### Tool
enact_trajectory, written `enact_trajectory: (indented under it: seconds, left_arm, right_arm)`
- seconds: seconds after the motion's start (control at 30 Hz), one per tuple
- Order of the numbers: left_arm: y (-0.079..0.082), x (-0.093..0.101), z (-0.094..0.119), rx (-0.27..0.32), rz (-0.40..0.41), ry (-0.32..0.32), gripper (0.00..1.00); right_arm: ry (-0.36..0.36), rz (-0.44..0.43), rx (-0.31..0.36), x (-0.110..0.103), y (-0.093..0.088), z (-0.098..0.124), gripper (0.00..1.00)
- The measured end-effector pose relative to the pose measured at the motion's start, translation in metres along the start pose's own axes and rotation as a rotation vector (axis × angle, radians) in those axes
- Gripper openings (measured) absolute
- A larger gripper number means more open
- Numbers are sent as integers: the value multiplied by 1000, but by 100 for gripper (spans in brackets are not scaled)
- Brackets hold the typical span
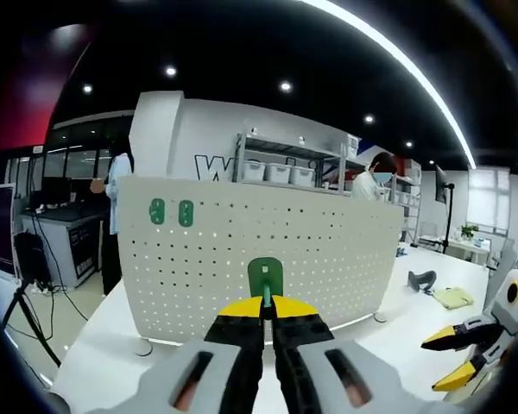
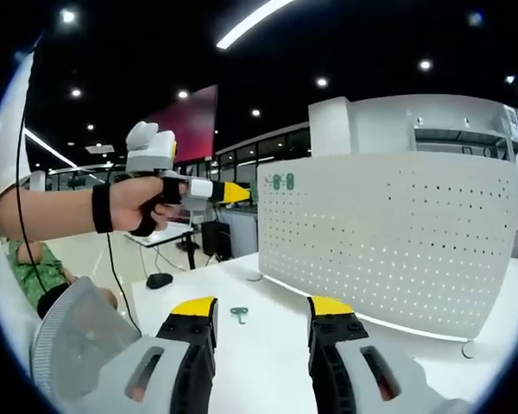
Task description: Insert the hook assembly into the mounting plate slot until the hook locks in place.
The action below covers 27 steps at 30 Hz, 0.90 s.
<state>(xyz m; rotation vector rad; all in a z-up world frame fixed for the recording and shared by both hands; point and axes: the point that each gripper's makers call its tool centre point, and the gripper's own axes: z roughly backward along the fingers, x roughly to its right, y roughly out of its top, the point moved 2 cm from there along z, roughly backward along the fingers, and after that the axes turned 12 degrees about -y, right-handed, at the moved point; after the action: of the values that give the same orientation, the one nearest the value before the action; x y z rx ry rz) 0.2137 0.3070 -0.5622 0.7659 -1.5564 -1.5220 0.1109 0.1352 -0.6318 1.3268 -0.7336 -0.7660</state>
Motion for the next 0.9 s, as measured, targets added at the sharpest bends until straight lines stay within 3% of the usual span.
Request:
enact_trajectory:
  seconds: [0.37,0.47,0.53,0.9]
  left_arm:
    - [8,-14,-8,10,-21,22,2]
    - [11,-16,-11,9,-31,26,2]
    - [13,-19,-13,9,-33,32,2]
    - [20,-24,-22,1,-66,46,2]
  right_arm:
    - [-4,14,0,5,-3,-3,50]
    - [0,-15,-7,5,-4,-4,52]
    - [-1,19,4,4,-4,-4,52]
    - [15,-13,-14,2,-10,-2,53]
